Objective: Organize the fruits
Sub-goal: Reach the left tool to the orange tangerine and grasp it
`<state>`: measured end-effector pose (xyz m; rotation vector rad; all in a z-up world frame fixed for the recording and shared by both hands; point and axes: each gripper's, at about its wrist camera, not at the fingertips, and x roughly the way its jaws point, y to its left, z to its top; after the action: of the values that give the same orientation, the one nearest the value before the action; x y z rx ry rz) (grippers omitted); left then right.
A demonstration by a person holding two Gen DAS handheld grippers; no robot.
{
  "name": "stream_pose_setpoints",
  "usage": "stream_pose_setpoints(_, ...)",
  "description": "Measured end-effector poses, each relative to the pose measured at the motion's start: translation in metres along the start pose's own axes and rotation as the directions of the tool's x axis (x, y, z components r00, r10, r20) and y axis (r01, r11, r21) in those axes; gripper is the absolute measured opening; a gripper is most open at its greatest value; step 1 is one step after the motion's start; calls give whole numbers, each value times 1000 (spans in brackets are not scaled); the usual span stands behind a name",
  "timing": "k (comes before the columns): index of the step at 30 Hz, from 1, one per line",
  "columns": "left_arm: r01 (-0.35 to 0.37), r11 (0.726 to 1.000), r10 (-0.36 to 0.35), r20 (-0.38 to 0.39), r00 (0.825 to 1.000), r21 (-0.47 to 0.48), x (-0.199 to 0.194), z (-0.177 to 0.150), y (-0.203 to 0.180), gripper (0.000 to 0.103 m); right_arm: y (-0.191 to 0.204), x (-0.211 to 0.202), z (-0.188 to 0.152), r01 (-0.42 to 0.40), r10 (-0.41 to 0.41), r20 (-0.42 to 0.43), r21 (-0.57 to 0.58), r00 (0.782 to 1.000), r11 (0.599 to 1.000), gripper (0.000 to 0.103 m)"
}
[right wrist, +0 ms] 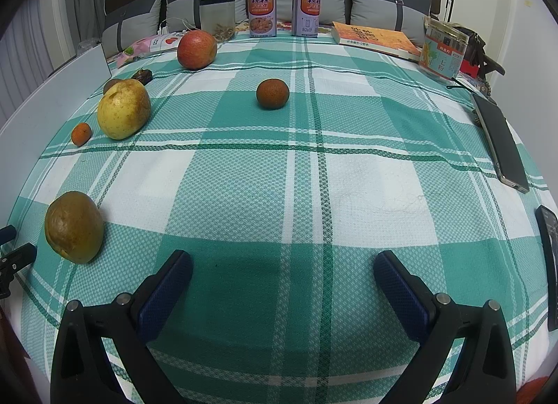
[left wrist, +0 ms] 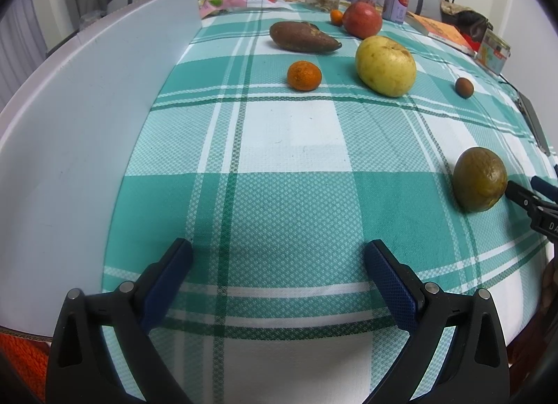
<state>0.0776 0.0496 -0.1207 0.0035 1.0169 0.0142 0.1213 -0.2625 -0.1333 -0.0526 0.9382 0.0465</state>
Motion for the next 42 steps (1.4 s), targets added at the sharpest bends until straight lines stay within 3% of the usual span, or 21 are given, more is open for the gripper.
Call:
stream_pose_setpoints(17, 3, 1000, -3, -2, 1000, 1, 0, 0, 0, 101, 0, 0, 0, 0, 0, 1, 0, 1000, 1000, 103)
stream_pose_setpoints(22, 68, 998, -68, -52, 996, -11, -1, 11, 9, 99, 0, 0, 0, 0, 0, 1, 0, 1000, 1000, 103)
stream_pose_setpoints(26, 109, 993, -109, -11, 994, -39, -3, 37, 16, 99, 0, 0, 0, 0, 0, 1, 0, 1000, 1000, 103)
stream_pose_setpoints(30, 125, 992, -125, 12, 992, 17, 9, 82, 5, 98, 0, 0, 0, 0, 0, 1, 0, 1000, 1000, 103)
stream_pose_setpoints(34, 86, 993, -87, 12, 996, 86, 36, 114, -9, 97, 0, 0, 0, 0, 0, 1, 0, 1000, 1000, 103)
stream_pose_setpoints(40, 84, 992, -87, 34, 996, 94, 62, 134, -16, 96, 0, 0, 0, -1, 1, 2, 0, 1000, 1000, 103)
stream_pose_setpoints(42, 91, 992, -94, 33, 995, 85, 66, 135, -16, 77, 0, 0, 0, 0, 0, 1, 0, 1000, 1000, 103)
